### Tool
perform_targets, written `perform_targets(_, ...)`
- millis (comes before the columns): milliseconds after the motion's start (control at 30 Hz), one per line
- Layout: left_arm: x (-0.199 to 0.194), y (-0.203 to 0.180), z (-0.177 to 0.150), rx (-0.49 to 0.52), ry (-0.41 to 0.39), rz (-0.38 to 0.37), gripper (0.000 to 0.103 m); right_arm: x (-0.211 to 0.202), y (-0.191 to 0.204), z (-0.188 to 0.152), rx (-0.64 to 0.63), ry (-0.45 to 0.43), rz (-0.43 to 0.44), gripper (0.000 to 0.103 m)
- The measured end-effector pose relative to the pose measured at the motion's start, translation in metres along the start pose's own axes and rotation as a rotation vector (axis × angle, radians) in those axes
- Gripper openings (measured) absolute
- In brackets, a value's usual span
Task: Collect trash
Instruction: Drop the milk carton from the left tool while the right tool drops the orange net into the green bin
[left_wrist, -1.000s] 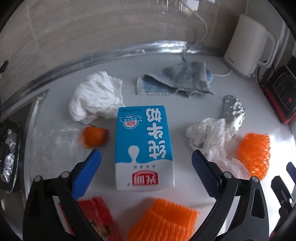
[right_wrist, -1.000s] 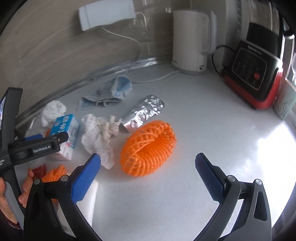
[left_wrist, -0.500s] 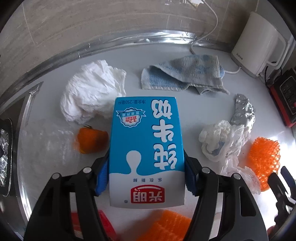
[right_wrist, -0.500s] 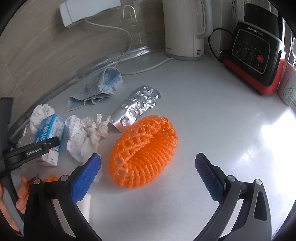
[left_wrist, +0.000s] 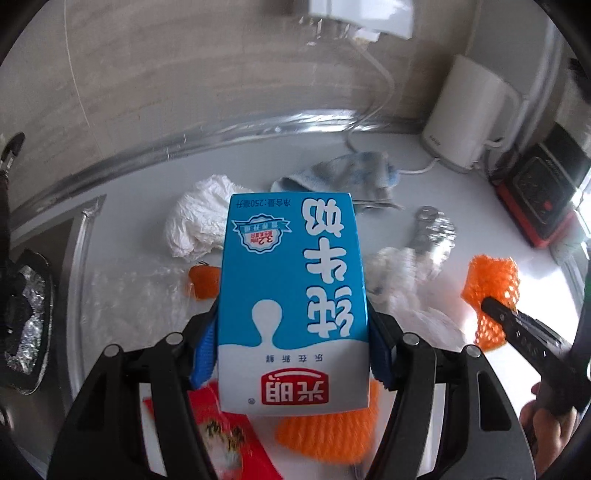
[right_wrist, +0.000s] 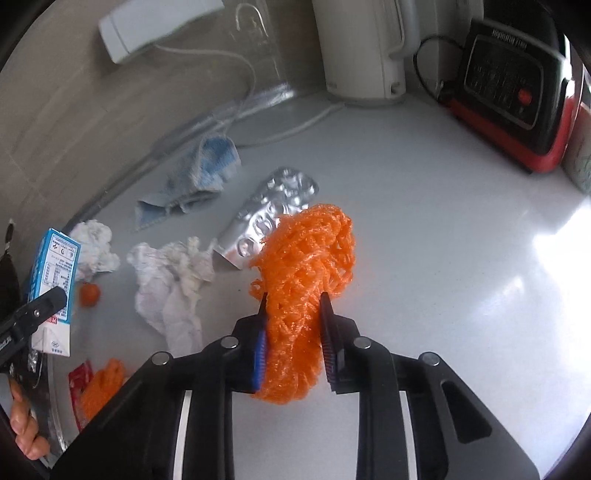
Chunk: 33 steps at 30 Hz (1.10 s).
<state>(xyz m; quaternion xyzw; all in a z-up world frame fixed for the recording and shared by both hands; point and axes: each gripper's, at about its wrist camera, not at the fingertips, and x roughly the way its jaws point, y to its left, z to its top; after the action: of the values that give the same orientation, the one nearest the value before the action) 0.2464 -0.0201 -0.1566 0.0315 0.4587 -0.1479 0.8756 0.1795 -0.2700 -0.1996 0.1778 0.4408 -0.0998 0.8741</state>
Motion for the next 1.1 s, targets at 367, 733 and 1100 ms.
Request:
perform_targets(367,-0.110,-0.050,-0.086,0.157,-0.035,-0.119,0.063,-0.119,-0.014,-0.061,-0.098,-0.064,0.023,0.025)
perform_targets(733,-0.137,-0.122,-0.238,0.356,0.138,-0.236,0.063,-0.202,-0.061,-0.156,-0.170,-0.031,0.026,0.025)
perform_targets(1100,-0.108,-0.153,-0.320,0.388,0.289,-0.195,0.078,-0.237,-0.083,-0.200,-0.225,-0.020,0.043,0.027)
